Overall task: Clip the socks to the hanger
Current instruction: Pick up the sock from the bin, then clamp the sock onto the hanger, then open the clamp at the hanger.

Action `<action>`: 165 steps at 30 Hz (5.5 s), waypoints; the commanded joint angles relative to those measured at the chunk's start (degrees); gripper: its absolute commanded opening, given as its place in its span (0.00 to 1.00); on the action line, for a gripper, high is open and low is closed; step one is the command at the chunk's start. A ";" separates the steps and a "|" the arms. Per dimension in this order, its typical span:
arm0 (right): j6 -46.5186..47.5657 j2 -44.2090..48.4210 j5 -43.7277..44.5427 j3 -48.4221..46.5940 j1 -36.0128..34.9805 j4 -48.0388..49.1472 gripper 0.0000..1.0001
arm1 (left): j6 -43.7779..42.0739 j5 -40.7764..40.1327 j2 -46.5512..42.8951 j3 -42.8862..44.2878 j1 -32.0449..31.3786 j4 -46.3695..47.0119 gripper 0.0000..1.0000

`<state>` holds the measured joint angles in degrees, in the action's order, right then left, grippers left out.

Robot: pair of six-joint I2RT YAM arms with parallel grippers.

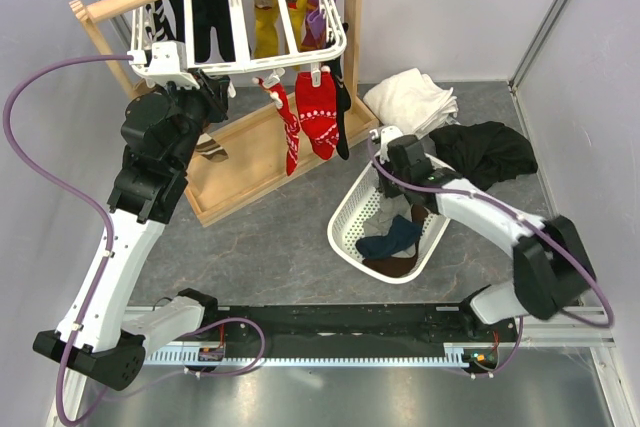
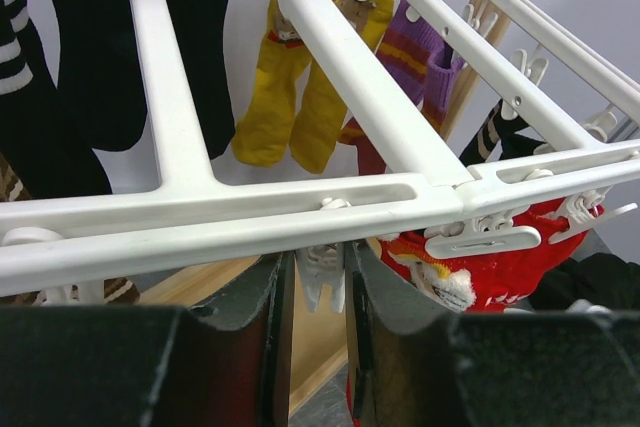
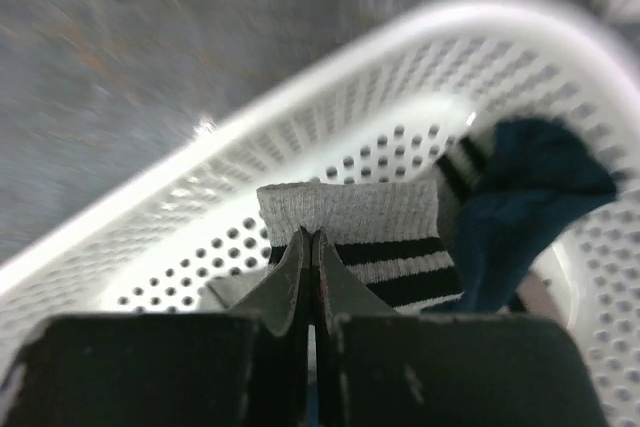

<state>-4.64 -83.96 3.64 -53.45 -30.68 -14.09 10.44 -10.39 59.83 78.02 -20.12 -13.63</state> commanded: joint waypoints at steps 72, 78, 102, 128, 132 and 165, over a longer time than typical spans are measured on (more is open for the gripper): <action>26.79 -17.37 -1.62 -34.00 -28.83 52.58 0.00 | 3.36 4.24 0.02 3.98 -0.27 -2.81 0.02; 26.88 -18.16 -1.62 -35.23 -28.83 52.23 0.00 | 3.19 4.24 0.02 3.98 -0.27 -3.16 0.02; 26.88 -19.04 -0.74 -37.69 -28.83 52.41 0.00 | 3.45 4.59 -0.33 4.68 -0.27 -3.77 0.14; 23.54 -17.73 -1.35 -39.02 -28.83 51.53 0.26 | 2.49 2.49 -5.34 11.18 -0.27 -10.71 0.82; 22.58 -15.97 -1.53 -37.17 -28.83 50.92 0.38 | -0.24 -3.12 -6.31 11.72 0.34 -12.03 0.83; 16.60 3.80 -15.24 -18.01 -24.26 34.74 0.84 | -6.83 50.90 -2.09 8.99 36.55 -8.70 0.81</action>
<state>12.58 -83.33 -6.85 -73.03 -55.11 21.43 6.00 25.06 57.69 87.74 13.19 -27.92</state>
